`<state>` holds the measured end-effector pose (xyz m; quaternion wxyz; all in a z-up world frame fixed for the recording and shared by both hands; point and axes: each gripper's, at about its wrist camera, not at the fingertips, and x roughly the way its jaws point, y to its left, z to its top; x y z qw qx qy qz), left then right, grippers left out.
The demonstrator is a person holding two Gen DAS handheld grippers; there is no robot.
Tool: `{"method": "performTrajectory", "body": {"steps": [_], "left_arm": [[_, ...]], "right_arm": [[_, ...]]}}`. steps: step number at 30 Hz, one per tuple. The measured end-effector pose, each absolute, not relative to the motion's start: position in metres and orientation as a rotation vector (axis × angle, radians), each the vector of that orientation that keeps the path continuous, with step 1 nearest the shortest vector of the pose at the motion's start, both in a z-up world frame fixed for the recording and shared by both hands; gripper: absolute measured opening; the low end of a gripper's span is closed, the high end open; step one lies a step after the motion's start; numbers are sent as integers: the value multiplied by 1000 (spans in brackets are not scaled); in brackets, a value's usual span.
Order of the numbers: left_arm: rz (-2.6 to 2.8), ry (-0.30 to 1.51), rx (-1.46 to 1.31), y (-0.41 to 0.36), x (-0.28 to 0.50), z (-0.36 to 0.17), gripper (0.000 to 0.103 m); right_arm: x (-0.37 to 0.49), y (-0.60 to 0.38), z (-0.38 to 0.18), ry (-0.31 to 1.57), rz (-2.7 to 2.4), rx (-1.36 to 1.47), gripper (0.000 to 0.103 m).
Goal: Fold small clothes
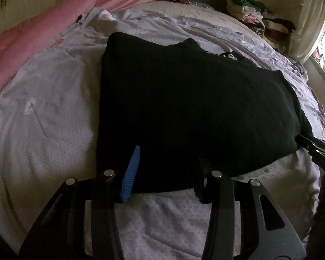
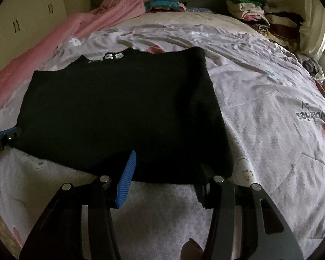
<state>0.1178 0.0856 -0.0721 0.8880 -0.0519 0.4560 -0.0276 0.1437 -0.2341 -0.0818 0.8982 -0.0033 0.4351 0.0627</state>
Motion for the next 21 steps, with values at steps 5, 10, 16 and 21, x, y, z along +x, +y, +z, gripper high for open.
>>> {"method": "performTrajectory", "body": {"steps": [5, 10, 16, 21], "left_arm": [[-56, 941, -108, 84, 114, -71, 35], [-57, 937, -111, 84, 114, -70, 35], [-72, 931, -119, 84, 113, -67, 42], [-74, 922, -122, 83, 110, -64, 46]], "right_arm": [[137, -237, -75, 878, 118, 3, 51], [129, -239, -67, 835, 106, 22, 62], [125, -239, -58, 800, 94, 13, 76], [124, -239, -57, 794, 86, 11, 81]]}}
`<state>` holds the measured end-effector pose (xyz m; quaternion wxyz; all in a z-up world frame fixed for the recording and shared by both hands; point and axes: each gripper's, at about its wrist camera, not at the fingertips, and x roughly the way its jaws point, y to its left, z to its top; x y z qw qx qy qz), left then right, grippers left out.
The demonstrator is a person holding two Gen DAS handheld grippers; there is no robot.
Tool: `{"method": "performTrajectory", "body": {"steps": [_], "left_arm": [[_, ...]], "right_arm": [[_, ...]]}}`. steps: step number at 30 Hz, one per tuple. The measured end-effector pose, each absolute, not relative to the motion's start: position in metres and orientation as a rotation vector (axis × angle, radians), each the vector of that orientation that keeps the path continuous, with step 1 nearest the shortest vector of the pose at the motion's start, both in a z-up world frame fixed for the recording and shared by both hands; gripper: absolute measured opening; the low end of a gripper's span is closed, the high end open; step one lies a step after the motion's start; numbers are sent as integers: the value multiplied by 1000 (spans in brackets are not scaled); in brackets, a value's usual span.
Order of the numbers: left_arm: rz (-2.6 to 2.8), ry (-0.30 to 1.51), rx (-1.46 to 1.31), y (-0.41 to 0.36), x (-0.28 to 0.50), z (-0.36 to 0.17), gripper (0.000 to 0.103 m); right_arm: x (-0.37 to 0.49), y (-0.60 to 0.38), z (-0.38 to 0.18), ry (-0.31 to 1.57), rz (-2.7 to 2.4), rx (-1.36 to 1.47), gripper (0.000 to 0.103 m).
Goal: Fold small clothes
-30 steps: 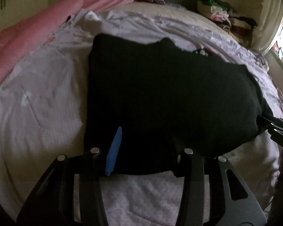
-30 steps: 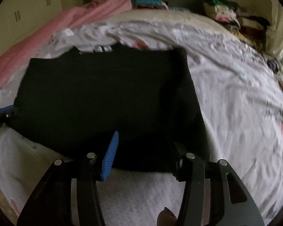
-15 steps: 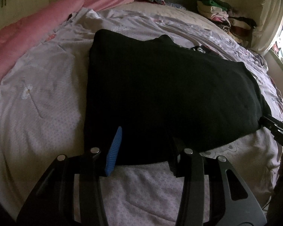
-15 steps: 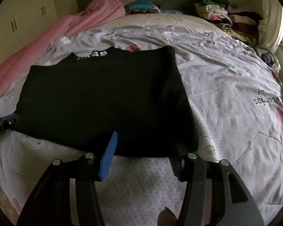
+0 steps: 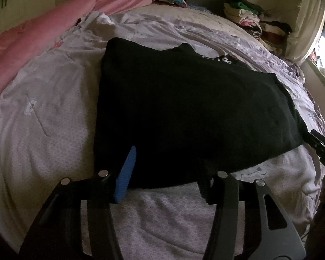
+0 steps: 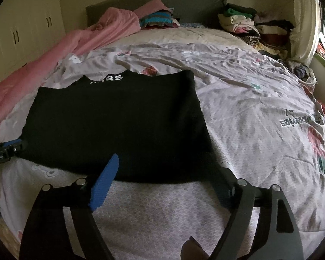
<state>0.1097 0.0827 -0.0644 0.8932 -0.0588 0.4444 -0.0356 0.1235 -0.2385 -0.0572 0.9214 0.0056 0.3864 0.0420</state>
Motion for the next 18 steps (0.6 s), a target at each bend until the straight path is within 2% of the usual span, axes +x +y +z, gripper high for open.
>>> {"method": "performTrajectory", "body": {"steps": [3, 8, 14, 18], "left_arm": [[-70, 884, -162, 91, 106, -56, 55], [11, 828, -251, 122, 102, -46, 57], [19, 937, -427, 155, 117, -75, 57], [6, 926, -463, 161, 120, -75, 55]], "right_arm": [[125, -241, -57, 792, 75, 10, 85], [135, -252, -61, 813, 44, 21, 85], [154, -262, -71, 853, 30, 55, 85], [166, -274, -76, 869, 16, 116, 83]]}}
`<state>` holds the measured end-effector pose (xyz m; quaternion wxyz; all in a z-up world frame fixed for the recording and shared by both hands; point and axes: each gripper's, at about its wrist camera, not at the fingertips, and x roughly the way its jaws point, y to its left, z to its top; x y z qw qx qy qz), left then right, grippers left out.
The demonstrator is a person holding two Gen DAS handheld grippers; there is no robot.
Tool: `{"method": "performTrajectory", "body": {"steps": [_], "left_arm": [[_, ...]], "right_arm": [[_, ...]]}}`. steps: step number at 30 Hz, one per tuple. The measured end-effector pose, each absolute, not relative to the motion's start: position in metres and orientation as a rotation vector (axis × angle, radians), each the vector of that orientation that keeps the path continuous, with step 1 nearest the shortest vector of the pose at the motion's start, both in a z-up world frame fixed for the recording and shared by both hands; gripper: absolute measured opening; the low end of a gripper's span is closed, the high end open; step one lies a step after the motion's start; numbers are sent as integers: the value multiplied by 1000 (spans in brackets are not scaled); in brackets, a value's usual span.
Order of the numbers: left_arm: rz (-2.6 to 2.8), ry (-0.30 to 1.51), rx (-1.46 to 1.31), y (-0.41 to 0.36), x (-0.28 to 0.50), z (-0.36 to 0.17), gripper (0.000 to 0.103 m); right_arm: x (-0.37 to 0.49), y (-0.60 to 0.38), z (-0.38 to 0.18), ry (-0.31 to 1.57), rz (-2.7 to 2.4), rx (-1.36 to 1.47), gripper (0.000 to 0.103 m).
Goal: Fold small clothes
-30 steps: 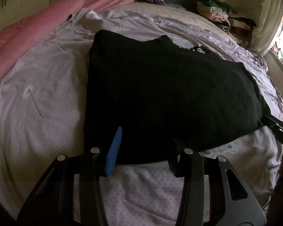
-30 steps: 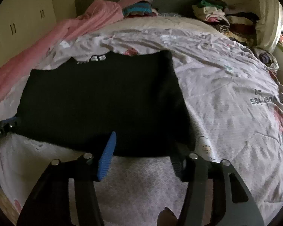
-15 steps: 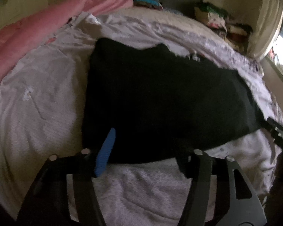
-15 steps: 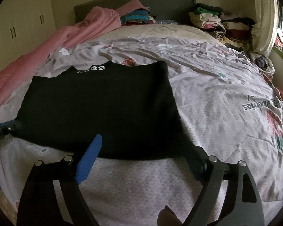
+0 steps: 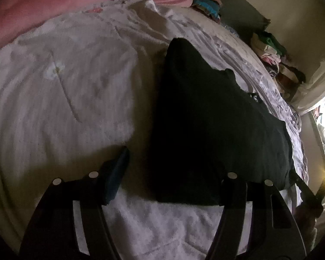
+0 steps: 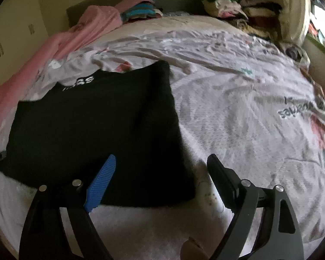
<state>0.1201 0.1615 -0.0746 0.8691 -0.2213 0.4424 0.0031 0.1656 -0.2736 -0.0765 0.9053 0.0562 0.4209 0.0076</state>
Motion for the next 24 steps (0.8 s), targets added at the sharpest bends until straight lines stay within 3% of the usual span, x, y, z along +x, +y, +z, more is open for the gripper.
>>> {"method": "performTrajectory", "body": {"steps": [1, 2, 3, 4, 6, 7, 11, 17, 21, 24], "left_arm": [[-2, 927, -462, 161, 122, -75, 45], [-20, 930, -478, 161, 123, -77, 28], [-60, 932, -522, 160, 125, -79, 20], [-74, 930, -536, 160, 126, -79, 12], [-69, 922, -484, 154, 124, -74, 8], [-71, 907, -461, 151, 122, -69, 7], [-73, 878, -479, 157, 112, -63, 7], [-43, 929, -442, 153, 119, -74, 8], [-35, 936, -442, 154, 120, -76, 12], [-31, 933, -423, 153, 118, -75, 13]], "right_arm": [[169, -277, -79, 878, 18, 136, 75], [172, -279, -80, 886, 20, 149, 70], [174, -280, -82, 893, 31, 165, 59], [176, -281, -82, 895, 45, 179, 41], [176, -281, -80, 884, 87, 211, 17], [173, -280, -76, 867, 90, 211, 11], [162, -285, -59, 805, 37, 186, 8], [167, -290, -78, 876, 3, 192, 8], [163, -292, -79, 873, -22, 197, 14], [159, -294, -78, 872, -33, 202, 27]]}}
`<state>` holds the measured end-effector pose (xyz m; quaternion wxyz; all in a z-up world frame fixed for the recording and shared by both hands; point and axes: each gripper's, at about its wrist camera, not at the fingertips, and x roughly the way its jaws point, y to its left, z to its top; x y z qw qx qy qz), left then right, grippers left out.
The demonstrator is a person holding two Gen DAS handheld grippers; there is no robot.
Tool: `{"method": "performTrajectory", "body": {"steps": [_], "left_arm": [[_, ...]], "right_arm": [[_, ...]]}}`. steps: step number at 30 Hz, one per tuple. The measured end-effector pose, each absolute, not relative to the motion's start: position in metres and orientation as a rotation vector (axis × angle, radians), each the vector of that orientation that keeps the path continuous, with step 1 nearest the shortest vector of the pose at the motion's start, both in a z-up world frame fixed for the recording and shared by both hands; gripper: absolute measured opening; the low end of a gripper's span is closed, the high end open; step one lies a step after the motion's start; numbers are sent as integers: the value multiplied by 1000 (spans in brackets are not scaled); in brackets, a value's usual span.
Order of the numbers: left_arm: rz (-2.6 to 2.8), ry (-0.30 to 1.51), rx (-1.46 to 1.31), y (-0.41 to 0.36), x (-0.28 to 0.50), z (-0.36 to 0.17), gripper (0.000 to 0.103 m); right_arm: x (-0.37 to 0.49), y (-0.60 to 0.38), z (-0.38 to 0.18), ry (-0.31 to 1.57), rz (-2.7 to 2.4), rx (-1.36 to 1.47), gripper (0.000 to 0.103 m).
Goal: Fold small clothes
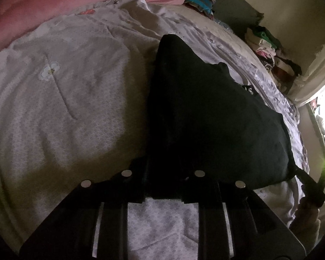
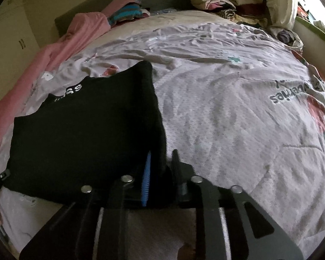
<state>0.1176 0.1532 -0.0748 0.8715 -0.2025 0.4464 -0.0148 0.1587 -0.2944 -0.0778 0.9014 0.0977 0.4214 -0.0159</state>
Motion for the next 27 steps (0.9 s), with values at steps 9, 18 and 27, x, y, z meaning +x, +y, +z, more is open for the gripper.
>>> {"method": "performTrajectory", "body": {"steps": [9, 18, 27], "left_arm": [[-32, 923, -387, 145, 109, -66, 25], [-32, 896, -357, 138, 95, -54, 47], [-32, 864, -324, 129, 83, -36, 75]], "right_arm": [[138, -300, -69, 844, -46, 203, 61], [115, -300, -44, 768, -26, 184, 89], [101, -300, -31, 733, -36, 166, 97]]}}
